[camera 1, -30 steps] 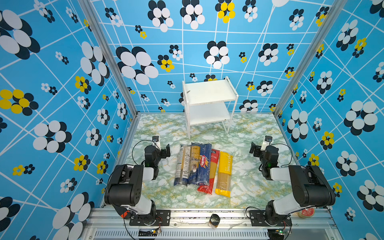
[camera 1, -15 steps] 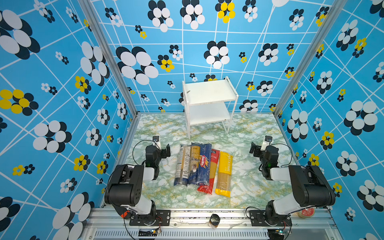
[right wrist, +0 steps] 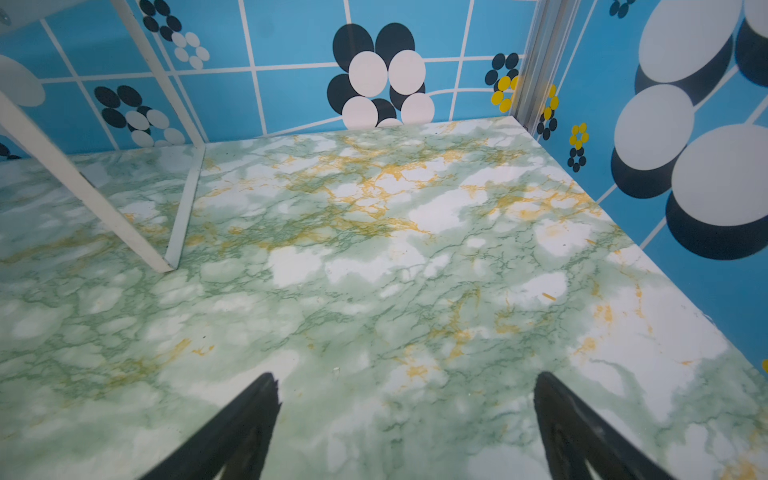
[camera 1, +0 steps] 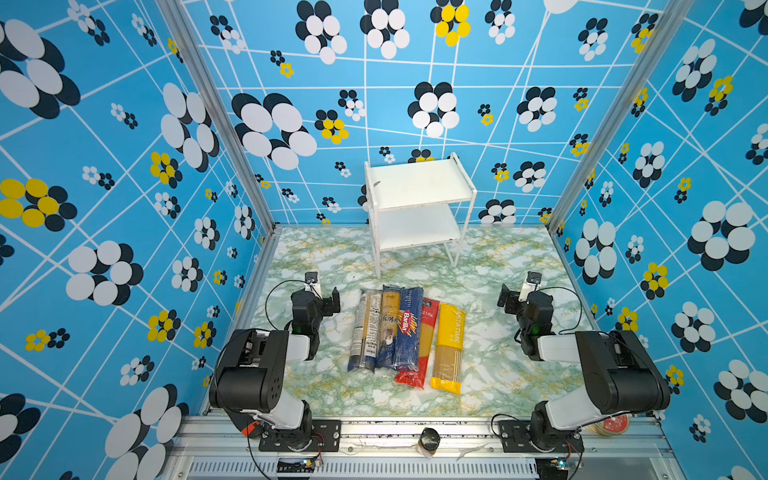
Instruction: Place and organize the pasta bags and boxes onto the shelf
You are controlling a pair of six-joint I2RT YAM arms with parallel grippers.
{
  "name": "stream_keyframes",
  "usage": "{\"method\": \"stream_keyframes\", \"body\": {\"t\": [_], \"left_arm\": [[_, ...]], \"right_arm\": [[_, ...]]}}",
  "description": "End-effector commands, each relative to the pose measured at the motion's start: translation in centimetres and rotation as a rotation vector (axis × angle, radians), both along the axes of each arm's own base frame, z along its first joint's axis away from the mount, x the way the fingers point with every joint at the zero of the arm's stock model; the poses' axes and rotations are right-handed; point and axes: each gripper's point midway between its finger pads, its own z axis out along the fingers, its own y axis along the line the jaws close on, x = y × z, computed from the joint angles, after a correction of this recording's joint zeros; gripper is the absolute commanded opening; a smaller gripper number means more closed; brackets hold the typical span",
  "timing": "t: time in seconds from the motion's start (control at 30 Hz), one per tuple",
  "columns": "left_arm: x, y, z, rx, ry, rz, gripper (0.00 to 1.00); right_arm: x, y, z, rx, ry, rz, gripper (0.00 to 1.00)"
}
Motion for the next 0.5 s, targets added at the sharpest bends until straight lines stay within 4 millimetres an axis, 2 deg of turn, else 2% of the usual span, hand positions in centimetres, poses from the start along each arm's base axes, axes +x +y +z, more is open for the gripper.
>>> {"method": "stream_keyframes", "body": {"t": [0.0, 0.27, 0.47], "left_arm": [[0.3, 0.0, 0.7, 0.011, -0.029, 0.005, 0.99], [0.3, -0.5, 0.7, 0.006, -0.018, -0.029, 0.99], [0.4, -0.9, 2.5, 0.005, 0.008, -0.054, 0.99]], "right_arm": [[0.1, 0.0, -0.1, -0.023, 0.003, -0.01, 0.98], [0.1, 0.0, 0.0, -0.023, 0.003, -0.009, 0.99], [0.1, -0.3, 0.1, -0.021, -0.004, -0.027, 0.98]]}}
